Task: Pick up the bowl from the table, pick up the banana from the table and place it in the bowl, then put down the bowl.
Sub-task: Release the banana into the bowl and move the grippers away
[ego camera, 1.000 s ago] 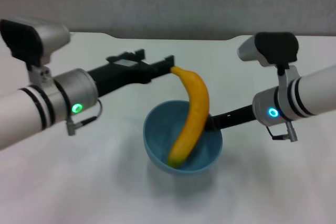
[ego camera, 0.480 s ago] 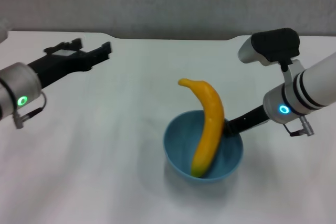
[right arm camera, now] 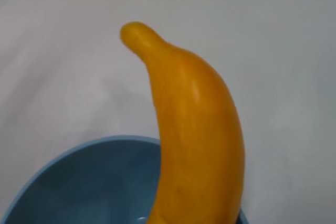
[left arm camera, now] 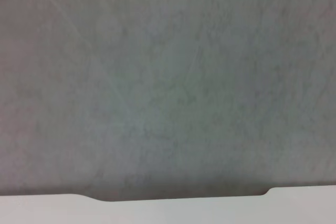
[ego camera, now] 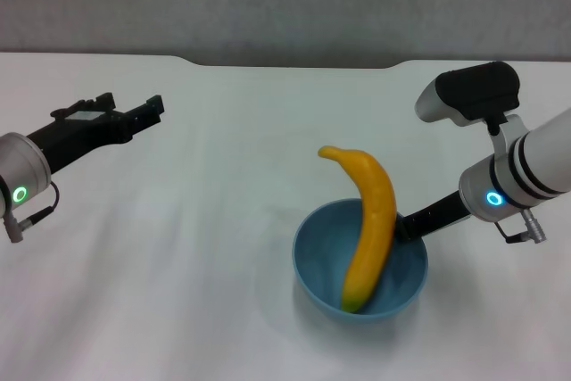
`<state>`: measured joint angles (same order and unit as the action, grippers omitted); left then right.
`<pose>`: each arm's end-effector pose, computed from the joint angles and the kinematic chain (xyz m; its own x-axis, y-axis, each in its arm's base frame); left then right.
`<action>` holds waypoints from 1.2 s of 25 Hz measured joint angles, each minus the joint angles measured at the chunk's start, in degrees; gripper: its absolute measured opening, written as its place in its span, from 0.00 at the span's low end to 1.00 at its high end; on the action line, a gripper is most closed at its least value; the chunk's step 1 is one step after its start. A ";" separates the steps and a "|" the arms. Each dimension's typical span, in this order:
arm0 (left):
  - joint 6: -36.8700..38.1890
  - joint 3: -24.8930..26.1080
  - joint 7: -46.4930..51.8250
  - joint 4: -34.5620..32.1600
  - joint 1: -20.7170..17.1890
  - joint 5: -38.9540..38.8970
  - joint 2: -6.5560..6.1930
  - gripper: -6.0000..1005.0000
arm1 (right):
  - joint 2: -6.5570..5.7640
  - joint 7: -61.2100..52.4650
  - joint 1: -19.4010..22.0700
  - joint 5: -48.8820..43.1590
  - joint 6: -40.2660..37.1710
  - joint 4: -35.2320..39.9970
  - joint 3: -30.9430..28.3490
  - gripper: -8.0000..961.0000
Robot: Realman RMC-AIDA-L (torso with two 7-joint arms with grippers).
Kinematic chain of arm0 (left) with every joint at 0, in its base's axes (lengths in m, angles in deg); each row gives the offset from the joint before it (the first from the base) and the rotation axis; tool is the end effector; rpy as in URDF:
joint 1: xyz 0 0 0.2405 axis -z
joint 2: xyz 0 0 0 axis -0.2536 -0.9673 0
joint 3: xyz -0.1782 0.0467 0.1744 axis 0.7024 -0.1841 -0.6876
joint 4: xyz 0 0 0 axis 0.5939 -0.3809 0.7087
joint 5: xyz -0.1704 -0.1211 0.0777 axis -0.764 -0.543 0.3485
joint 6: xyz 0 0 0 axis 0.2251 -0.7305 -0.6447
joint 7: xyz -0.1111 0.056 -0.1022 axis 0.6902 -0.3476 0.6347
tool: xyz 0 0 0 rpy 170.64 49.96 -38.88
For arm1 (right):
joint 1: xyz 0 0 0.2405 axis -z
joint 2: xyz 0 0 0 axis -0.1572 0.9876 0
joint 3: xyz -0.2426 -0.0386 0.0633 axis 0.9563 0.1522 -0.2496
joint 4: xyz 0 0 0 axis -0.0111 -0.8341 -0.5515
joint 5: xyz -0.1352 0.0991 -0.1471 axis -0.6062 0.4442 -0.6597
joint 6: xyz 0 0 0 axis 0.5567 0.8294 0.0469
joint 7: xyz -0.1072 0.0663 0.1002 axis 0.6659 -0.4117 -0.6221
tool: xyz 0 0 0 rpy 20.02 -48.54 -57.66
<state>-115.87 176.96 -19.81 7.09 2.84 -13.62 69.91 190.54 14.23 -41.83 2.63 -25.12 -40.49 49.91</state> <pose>-0.2689 0.4160 0.0153 0.5839 0.3582 0.7285 0.8049 -0.3719 -0.4624 0.2403 0.4273 -0.0813 0.5272 -0.8497 -0.0003 -0.7474 -0.4635 -0.4760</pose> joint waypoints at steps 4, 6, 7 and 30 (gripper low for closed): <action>0.13 0.00 -0.03 -0.32 -0.01 -0.07 0.04 0.83 | 0.05 -0.01 0.03 -0.03 -0.66 0.00 0.13 0.07; 0.15 0.01 -0.04 -0.66 0.06 -0.07 0.05 0.83 | 0.06 -0.01 0.04 -0.03 -0.90 0.00 0.17 0.09; 0.15 0.02 -0.05 -0.76 0.11 -0.07 0.06 0.83 | 0.06 -0.01 0.05 -0.03 -0.96 0.00 0.10 0.10; -0.49 0.20 -3.09 -3.69 -1.31 -5.19 0.16 0.79 | 0.40 1.58 17.49 0.51 -2.55 29.49 2.39 0.64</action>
<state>-116.36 177.16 -22.91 3.40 1.54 -18.81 70.07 190.94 15.81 -24.33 3.14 -27.67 -11.00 52.30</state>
